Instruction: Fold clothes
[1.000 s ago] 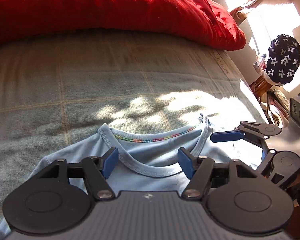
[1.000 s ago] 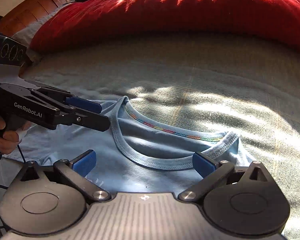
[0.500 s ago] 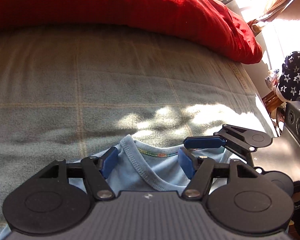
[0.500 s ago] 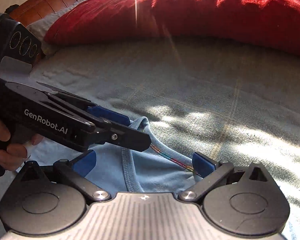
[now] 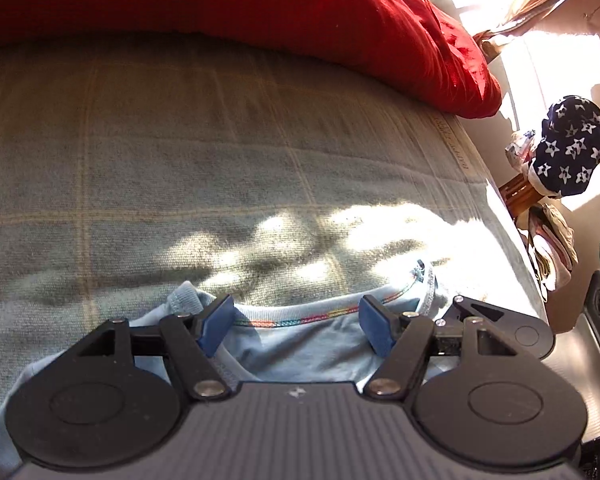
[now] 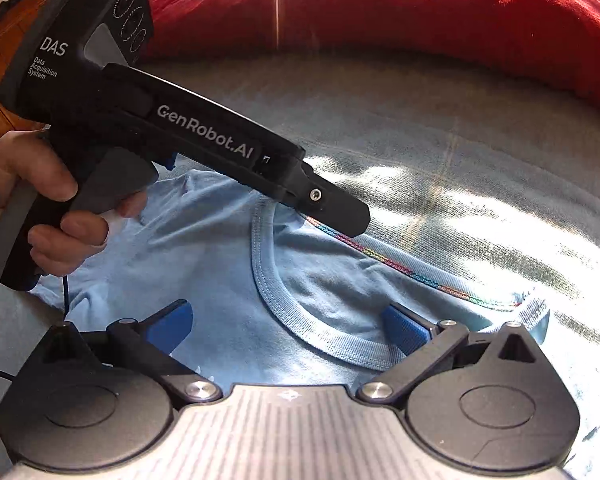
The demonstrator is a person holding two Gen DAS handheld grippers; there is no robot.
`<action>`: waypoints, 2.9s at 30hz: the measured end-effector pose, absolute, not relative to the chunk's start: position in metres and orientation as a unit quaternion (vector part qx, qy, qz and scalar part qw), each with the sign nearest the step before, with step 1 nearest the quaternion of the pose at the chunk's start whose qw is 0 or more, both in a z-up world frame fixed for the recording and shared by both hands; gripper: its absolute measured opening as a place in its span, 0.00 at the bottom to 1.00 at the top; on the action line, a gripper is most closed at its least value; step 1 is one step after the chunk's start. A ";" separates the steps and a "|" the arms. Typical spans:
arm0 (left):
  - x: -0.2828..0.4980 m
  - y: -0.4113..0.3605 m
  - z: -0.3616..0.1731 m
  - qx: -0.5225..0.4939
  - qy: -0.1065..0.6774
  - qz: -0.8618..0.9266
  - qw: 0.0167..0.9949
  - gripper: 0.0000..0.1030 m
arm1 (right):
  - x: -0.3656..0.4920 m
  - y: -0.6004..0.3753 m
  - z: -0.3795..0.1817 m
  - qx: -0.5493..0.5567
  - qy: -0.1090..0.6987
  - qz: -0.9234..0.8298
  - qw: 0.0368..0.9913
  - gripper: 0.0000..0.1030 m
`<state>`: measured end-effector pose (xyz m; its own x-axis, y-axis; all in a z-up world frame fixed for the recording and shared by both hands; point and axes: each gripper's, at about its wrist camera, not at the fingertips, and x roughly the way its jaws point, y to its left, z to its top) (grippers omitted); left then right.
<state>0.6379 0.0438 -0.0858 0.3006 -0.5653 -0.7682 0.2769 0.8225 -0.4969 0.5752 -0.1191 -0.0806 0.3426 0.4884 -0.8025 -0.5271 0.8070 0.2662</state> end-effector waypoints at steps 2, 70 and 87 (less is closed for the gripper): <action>0.634 0.043 -0.077 -0.125 0.525 -0.277 0.795 0.67 | 0.567 -0.124 -0.073 -0.016 0.480 0.304 0.823 1.00; 0.362 -0.139 -0.005 0.117 0.521 -0.297 0.792 0.71 | 0.241 -0.370 -0.070 0.264 0.567 0.032 0.780 0.50; 0.366 -0.142 -0.010 0.104 0.542 -0.297 0.780 0.71 | 0.240 -0.425 -0.044 0.179 0.594 -0.045 0.783 0.01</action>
<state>0.3658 -0.1422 -0.0101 0.2371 -0.3499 -0.9063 0.5752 0.8024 -0.1593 0.2397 -0.4248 -0.0437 0.2897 0.1426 -0.9464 0.2836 0.9316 0.2272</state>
